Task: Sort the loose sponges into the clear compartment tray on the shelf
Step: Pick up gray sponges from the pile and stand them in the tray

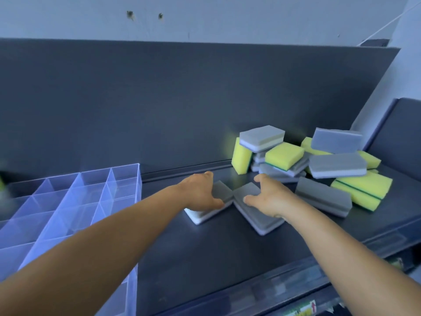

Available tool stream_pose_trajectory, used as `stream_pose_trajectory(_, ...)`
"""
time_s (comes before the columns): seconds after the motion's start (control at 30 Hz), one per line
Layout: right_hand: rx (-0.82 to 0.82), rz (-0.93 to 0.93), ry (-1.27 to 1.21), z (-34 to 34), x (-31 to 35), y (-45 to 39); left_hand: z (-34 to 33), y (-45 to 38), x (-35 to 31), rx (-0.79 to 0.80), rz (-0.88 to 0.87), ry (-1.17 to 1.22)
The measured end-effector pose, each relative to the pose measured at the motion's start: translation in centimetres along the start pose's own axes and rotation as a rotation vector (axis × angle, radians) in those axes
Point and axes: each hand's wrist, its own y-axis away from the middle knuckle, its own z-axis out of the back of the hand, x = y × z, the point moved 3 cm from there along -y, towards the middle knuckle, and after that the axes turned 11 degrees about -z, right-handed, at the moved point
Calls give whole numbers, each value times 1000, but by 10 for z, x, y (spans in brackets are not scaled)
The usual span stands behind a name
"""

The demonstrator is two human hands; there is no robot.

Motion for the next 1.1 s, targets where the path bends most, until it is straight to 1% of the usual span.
stream_pose_trajectory(0.07, 6, 17, -155, -1, -1, 1, 2, 3, 1, -21, -2, 1)
stream_pose_trajectory(0.13, -10, 47, -241, 1, -1, 0, 9, 9, 1, -79, 23, 33)
stream_pose_trajectory(0.2, -12, 88, -299, 5, 3, 1, 18, 17, 0, -152, 73, 120)
stream_pose_trajectory(0.3, 6, 167, -418, 10, 17, 8, 33, 28, 0, -301, 135, 324)
stream_pose_trajectory(0.37, -7, 257, -465, 14, 31, 14, 43, 36, 1, -378, 124, 423)
stream_pose_trajectory(0.43, -40, 336, -454, 17, 44, 19, 55, 48, 5, -422, 67, 455)
stream_pose_trajectory(0.57, -104, 465, -340, 21, 77, 28, 79, 79, 23, -457, 10, 317)
stream_pose_trajectory(0.63, -128, 521, -293, 20, 97, 35, 91, 95, 36, -471, 16, 269)
stream_pose_trajectory(0.77, -145, 628, -276, 13, 141, 48, 114, 127, 69, -479, 41, 216)
stream_pose_trajectory(0.93, -147, 698, -272, -5, 201, 59, 140, 167, 121, -475, 85, 76)
stream_pose_trajectory(1.1, -128, 742, -281, -33, 257, 69, 150, 196, 181, -495, 151, 8)
